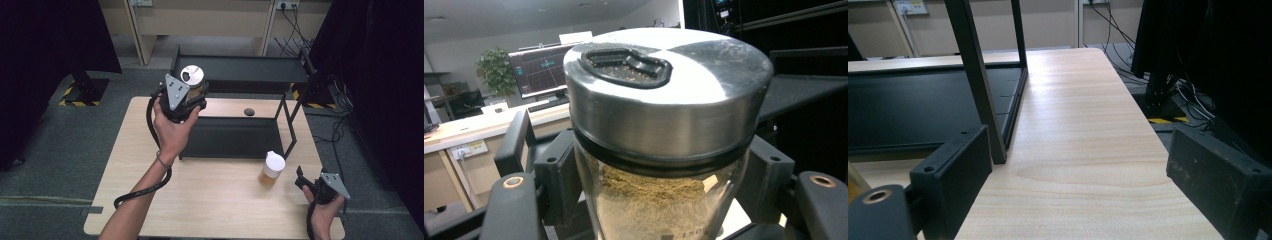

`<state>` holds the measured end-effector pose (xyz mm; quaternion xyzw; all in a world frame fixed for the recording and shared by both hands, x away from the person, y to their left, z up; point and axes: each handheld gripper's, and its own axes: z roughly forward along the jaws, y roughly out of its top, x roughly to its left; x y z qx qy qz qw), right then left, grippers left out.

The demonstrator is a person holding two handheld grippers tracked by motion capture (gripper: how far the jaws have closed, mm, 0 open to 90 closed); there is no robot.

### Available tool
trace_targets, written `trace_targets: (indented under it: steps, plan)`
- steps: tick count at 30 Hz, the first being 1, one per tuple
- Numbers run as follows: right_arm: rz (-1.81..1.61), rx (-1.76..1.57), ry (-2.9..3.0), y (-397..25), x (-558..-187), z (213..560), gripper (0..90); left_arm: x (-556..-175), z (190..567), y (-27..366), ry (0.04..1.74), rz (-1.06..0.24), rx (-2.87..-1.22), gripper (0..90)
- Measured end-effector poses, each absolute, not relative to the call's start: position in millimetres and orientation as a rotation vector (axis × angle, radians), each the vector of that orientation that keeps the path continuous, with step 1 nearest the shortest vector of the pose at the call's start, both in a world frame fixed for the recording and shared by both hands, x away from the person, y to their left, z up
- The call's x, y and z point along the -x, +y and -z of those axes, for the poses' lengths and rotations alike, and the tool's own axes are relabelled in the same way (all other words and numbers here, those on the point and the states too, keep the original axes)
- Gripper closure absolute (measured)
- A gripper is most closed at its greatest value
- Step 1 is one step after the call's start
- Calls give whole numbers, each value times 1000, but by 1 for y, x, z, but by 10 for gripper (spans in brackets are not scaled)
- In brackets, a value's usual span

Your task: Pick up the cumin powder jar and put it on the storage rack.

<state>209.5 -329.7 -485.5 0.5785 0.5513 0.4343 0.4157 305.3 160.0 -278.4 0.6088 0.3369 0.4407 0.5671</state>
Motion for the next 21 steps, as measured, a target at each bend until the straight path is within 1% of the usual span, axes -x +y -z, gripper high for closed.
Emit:
trace_targets:
  steps: [10,21]
  plan:
    - [-1091,-1450,1385,-330,-209,486,112,-313,258,160,793,-1044,-1423,309]
    - [-1090,-1449,1390,-330,-210,485,112,-332,238,157,820,-1050,-1435,309]
